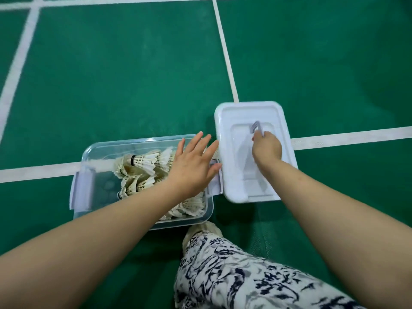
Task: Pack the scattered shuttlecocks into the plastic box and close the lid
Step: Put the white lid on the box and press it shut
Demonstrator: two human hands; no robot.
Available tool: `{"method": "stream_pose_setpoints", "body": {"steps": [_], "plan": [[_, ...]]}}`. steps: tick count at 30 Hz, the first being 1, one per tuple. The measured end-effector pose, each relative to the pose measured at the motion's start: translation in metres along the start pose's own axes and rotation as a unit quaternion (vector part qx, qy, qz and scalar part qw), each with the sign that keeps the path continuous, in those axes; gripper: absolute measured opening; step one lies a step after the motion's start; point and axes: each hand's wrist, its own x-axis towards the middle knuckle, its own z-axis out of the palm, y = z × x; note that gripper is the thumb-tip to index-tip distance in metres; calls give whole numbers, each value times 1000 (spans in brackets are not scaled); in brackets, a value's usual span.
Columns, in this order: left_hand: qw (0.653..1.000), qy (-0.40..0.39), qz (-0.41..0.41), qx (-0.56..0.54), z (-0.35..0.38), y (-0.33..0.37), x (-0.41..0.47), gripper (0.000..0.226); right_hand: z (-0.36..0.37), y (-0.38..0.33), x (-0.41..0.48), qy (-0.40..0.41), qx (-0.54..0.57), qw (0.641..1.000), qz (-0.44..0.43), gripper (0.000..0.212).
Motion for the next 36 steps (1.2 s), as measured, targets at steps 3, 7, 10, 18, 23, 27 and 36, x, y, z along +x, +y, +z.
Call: {"method": "stream_pose_setpoints", "body": {"steps": [3, 7, 10, 18, 23, 27, 36], "plan": [[1000, 5, -14, -8, 3, -1, -18, 66, -17, -29, -5, 26, 47, 998, -26, 35], [999, -1, -32, -32, 14, -3, -37, 82, -33, -61, -19, 25, 33, 996, -78, 29], [997, -2, -38, -71, 22, -1, -38, 76, -37, -79, -34, -3, 34, 993, -110, 27], [977, 57, -24, -205, 14, 2, -37, 60, -19, -99, -68, -88, -47, 977, -186, 28], [953, 133, -78, -259, -14, -43, -66, 50, -3, -107, -84, -142, -58, 966, -209, 28], [913, 226, -200, -274, -31, -83, -86, 36, 13, -117, -98, -175, -88, 946, -258, 29], [815, 359, -358, -280, -39, -144, -115, 30, 63, -111, -132, -261, -175, 887, -339, 34]]}}
